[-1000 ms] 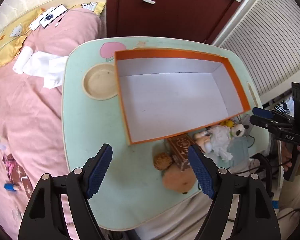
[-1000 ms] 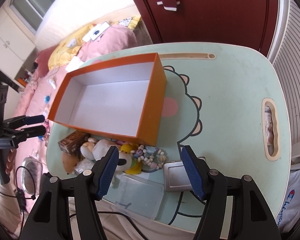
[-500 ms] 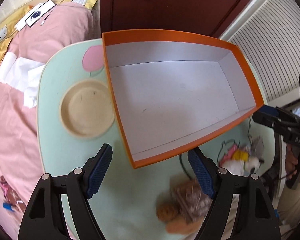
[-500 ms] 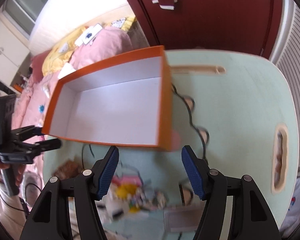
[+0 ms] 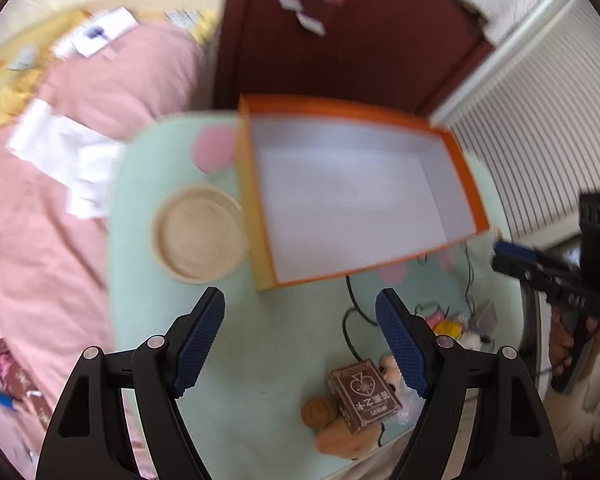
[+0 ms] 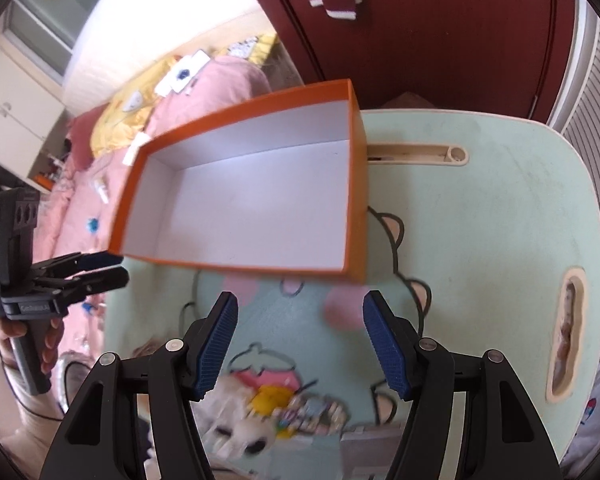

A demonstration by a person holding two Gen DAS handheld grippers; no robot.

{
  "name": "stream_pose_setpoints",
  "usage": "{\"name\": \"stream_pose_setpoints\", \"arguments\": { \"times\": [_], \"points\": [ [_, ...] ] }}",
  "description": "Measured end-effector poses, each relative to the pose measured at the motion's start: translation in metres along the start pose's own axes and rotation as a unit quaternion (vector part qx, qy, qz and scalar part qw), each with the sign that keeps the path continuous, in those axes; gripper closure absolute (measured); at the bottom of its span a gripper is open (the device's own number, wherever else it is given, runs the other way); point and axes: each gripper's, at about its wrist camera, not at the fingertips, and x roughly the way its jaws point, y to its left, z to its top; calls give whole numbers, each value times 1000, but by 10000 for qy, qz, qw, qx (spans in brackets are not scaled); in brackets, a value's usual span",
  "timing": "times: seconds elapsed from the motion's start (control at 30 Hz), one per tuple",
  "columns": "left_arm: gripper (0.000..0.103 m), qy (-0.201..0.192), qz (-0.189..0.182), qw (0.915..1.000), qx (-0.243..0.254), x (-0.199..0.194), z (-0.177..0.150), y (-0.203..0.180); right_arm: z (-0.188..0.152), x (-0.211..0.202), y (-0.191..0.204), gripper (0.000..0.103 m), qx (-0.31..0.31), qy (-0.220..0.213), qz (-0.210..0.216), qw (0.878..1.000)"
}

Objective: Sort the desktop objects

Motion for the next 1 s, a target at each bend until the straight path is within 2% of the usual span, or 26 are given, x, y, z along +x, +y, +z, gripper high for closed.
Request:
{"name": "stream_pose_setpoints", "arguments": {
  "times": [0.07, 0.13, 0.17, 0.2, 0.27, 0.3, 0.37, 0.43, 0.5, 0.57, 0.63, 0.67, 0.73, 0.8, 0.83, 0.87, 1.0],
  "points": [
    [25, -379, 218, 9990, -34, -32, -10, -5, -7, -28, 8, 38, -192, -360, -254, 9988],
    [25, -489, 236, 9984, 143, -58, -29, -19, -20, -55, 20, 37, -428, -664, -462, 9958],
    [24, -491, 172, 9984, 206, -65, -42, -27, -29, -67, 26, 32, -492, -784, -507, 9944],
    [23, -492, 108, 9984, 270, -72, -55, -34, -38, -79, 32, 21, -557, -904, -551, 9928],
    [21, -356, -71, 9988, 325, -71, -85, -52, -64, -94, 41, 12, -506, -1133, -437, 9913],
    [21, -262, -170, 9989, 339, -68, -100, -61, -77, -97, 44, 11, -470, -1194, -369, 9911],
    [21, -16, -391, 9989, 263, -54, -134, -71, -104, -90, 52, 11, -432, -1068, -355, 9927],
    [21, 234, -528, 9983, 104, -34, -165, -76, -132, -73, 55, 11, -374, -867, -581, 9938],
    [21, 280, -322, 9991, 40, -19, -183, -75, -161, -53, 56, 11, -310, -636, -843, 9939],
    [21, 36, -75, 9999, -120, -14, -192, -71, -180, -35, 51, 11, -176, -327, -891, 9953],
    [21, -222, 83, 9987, -440, -10, -193, -62, -186, -25, 39, 18, -17, -60, -598, 9982],
    [21, -215, 80, 9981, -580, -6, -192, -59, -187, -22, 32, 24, 129, 17, -457, 9989],
    [21, -71, 10, 9976, -684, 0, -194, -58, -185, -21, 25, 28, 144, 42, -532, 9985],
    [21, 83, 42, 9985, -537, 6, -198, -64, -184, -19, 23, 52, 7, 23, -770, 9970],
    [21, 161, 79, 9989, -423, 9, -200, -68, -183, -17, 24, 57, -55, 9, -825, 9966],
    [21, 211, 135, 9992, -325, 12, -201, -72, -181, -15, 25, 67, -116, -4, -865, 9962],
    [21, 206, 356, 9991, -58, 23, -197, -87, -176, -5, 30, 75, -357, -60, -1022, 9941]
  ]
}}
